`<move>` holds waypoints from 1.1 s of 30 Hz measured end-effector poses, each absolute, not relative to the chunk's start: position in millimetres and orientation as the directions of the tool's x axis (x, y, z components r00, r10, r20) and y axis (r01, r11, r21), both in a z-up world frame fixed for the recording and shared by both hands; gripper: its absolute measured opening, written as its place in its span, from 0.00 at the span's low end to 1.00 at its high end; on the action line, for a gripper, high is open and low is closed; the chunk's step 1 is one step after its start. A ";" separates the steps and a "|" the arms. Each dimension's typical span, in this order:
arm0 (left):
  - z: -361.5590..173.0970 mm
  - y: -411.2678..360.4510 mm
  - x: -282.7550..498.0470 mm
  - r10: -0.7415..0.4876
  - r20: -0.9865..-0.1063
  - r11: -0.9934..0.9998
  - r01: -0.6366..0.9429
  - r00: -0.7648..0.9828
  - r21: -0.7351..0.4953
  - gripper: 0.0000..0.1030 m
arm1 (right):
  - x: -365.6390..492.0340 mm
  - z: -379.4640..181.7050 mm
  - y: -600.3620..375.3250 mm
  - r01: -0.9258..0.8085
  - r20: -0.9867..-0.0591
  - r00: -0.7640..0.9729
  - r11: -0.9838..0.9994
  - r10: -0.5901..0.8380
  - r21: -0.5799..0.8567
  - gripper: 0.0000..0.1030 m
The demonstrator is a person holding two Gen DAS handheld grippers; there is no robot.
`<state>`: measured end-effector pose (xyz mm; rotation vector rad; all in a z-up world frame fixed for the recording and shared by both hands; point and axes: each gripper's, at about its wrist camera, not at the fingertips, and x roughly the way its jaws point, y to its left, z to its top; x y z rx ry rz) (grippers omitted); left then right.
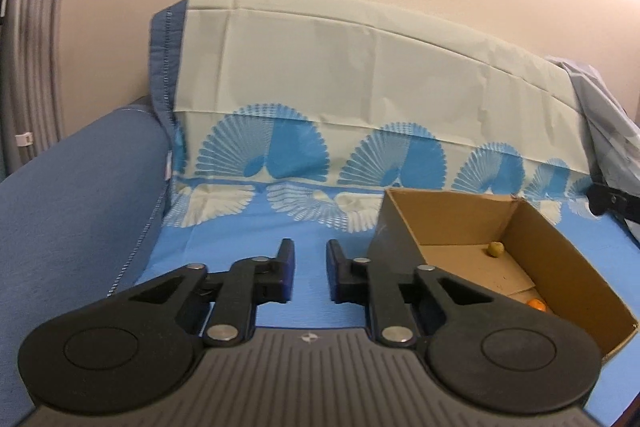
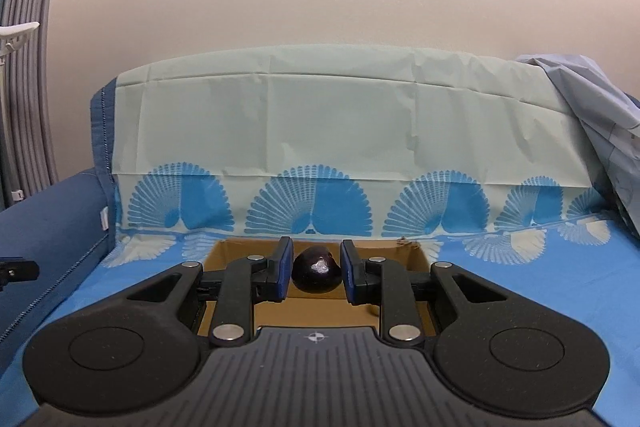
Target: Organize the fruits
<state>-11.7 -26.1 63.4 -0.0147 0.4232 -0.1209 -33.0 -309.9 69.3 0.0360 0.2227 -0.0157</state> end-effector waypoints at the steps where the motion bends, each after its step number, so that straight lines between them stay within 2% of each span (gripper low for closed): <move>1: 60.7 -29.2 -8.5 -0.121 -0.420 0.993 0.116 0.899 -0.039 0.17 | -31.3 68.8 -312.5 0.022 -0.223 0.975 0.999 -0.014 0.029 0.26; 5: 46.5 -19.9 14.3 -0.106 -0.502 0.993 0.066 0.859 -0.097 0.17 | -26.4 64.5 -324.3 0.033 -0.239 0.971 0.998 -0.018 0.057 0.26; 8: 24.2 10.9 46.9 -0.157 -0.639 0.967 -0.014 0.753 -0.254 0.24 | -28.7 62.9 -326.6 0.033 -0.238 0.971 0.997 -0.018 0.063 0.26; 10: 3.2 30.7 64.4 -0.170 -0.730 0.943 -0.105 0.662 -0.315 0.24 | -30.5 62.1 -325.5 0.026 -0.233 0.972 0.999 -0.016 0.040 0.26; 12: -16.8 43.1 78.2 -0.242 -0.795 0.910 -0.154 0.556 -0.385 0.25 | -31.6 61.3 -326.8 0.021 -0.234 0.972 0.999 -0.011 0.040 0.26; 14: -30.7 41.8 83.2 -0.328 -0.816 0.886 -0.144 0.477 -0.440 0.34 | -31.6 61.1 -329.4 0.021 -0.236 0.972 0.999 -0.011 0.036 0.26; 17: -32.9 9.7 82.5 -0.333 -0.834 0.930 0.010 0.440 -0.367 0.50 | -32.5 62.4 -333.8 0.029 -0.233 0.972 0.998 -0.017 0.049 0.26; 19: -31.8 -11.0 80.5 -0.324 -0.834 0.945 0.107 0.446 -0.309 0.55 | -33.5 61.8 -338.1 0.036 -0.233 0.972 0.997 -0.020 0.062 0.26; 22: -38.7 -32.1 81.1 -0.340 -0.840 0.940 0.192 0.423 -0.283 0.55 | -33.2 59.6 -343.1 0.046 -0.244 0.970 0.996 -0.026 0.077 0.26; 25: -45.6 -44.7 85.1 -0.305 -0.852 0.948 0.223 0.425 -0.228 0.55 | -33.3 58.1 -344.5 0.048 -0.246 0.969 0.996 -0.030 0.068 0.26; 29: -58.7 -47.0 87.4 -0.342 -0.857 0.937 0.204 0.386 -0.282 0.55 | -32.5 55.8 -347.8 0.054 -0.253 0.967 0.997 -0.038 0.054 0.26; 33: -64.2 -58.1 93.8 -0.334 -0.864 0.936 0.239 0.376 -0.257 0.52 | -30.8 53.0 -353.7 0.064 -0.262 0.964 0.997 -0.048 0.050 0.26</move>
